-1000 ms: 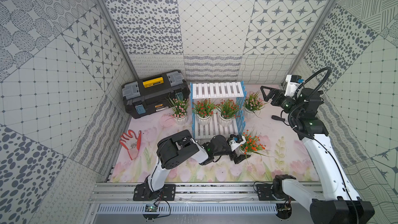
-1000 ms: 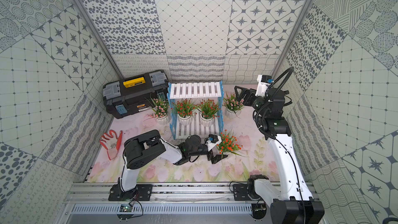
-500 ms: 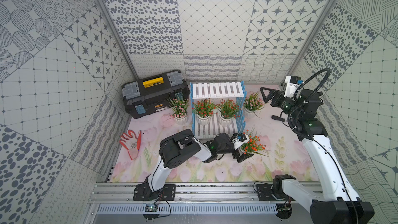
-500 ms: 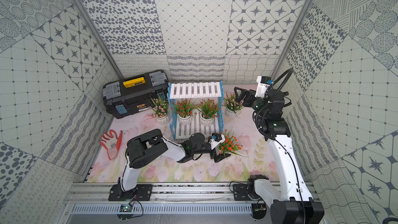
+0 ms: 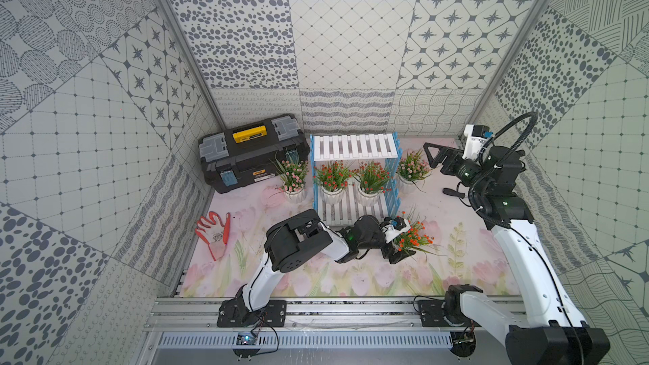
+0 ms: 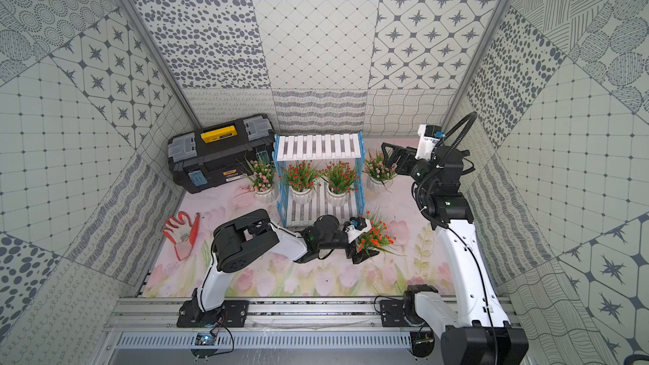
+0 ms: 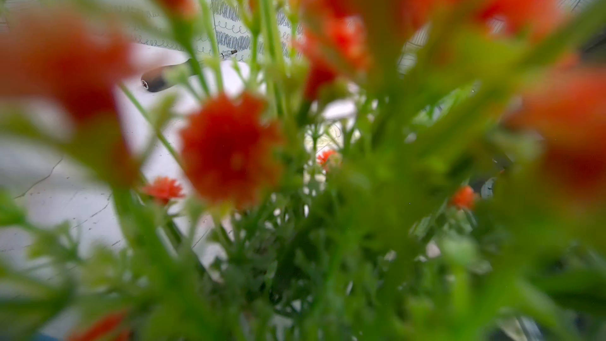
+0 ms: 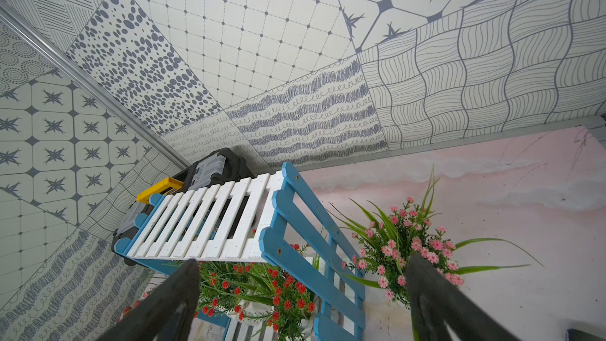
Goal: Place the baby's breath potted plants on the rack by color
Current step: Pick up the baby's breath potted plant from the center of the board.
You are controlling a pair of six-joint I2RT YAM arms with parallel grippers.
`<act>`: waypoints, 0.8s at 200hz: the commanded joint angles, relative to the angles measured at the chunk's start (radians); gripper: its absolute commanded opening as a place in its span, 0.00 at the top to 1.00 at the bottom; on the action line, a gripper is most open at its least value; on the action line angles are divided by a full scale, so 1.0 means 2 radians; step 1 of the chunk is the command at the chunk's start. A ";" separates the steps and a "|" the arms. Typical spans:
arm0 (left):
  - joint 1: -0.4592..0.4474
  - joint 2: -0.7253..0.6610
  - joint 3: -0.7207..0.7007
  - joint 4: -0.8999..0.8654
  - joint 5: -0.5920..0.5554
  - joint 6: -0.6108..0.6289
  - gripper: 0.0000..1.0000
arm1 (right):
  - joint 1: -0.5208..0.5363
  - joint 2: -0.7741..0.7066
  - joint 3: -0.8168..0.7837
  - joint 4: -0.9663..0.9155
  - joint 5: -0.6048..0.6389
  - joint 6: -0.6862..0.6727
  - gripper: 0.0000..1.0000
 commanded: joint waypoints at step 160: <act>0.001 -0.065 -0.024 -0.015 -0.039 0.007 0.25 | -0.002 -0.018 0.003 0.005 0.013 -0.021 0.02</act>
